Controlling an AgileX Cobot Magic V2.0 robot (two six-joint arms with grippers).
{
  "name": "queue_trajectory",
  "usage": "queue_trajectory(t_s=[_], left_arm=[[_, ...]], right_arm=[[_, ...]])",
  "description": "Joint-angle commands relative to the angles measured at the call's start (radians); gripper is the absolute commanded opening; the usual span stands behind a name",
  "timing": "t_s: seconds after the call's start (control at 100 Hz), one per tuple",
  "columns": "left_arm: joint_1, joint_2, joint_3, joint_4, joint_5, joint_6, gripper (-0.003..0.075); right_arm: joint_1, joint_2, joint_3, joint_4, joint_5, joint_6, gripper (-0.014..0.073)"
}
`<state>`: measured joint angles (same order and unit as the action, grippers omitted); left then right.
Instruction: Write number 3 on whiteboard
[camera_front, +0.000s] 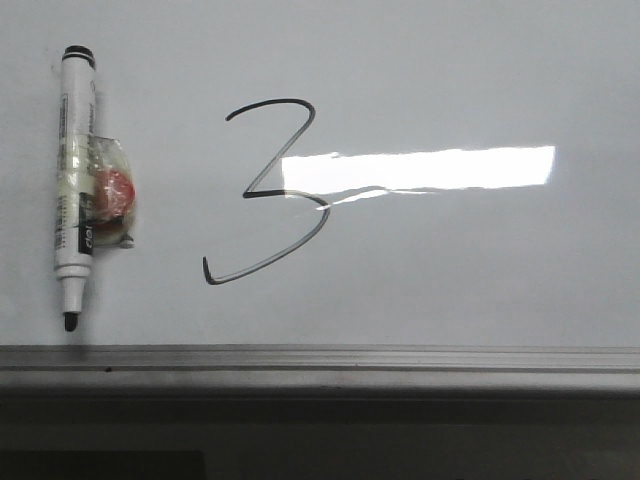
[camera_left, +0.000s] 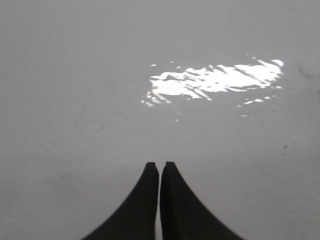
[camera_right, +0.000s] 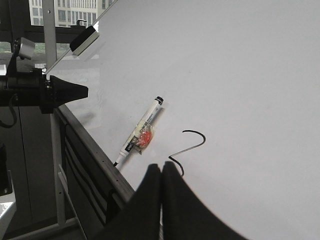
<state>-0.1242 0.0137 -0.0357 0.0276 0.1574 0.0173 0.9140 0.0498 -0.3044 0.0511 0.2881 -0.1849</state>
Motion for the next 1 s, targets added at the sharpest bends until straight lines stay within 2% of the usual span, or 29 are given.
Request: queue_trajectory(t_s=[0.0, 0.16, 0.2, 0.42, 0.99], left_arm=[[0.050, -0.036, 0.013, -0.010, -0.090, -0.017, -0.0020], [0.085, -0.046, 0.076, -0.010, -0.076, -0.058, -0.0020], [0.085, -0.046, 0.073, -0.010, -0.014, -0.064, -0.0020], [0.085, -0.044, 0.073, -0.006, 0.136, -0.064, -0.0020], [0.085, -0.044, 0.073, -0.006, 0.119, -0.064, -0.0020]], right_arm=[[-0.007, 0.009, -0.024, -0.009, -0.083, -0.001, -0.0065], [-0.007, 0.009, -0.024, -0.009, -0.085, -0.001, -0.0065], [-0.007, 0.009, -0.024, -0.009, -0.085, -0.001, -0.0065], [-0.007, 0.009, -0.024, -0.009, -0.085, -0.001, -0.0065], [-0.007, 0.009, -0.024, -0.009, -0.085, -0.001, -0.0065]])
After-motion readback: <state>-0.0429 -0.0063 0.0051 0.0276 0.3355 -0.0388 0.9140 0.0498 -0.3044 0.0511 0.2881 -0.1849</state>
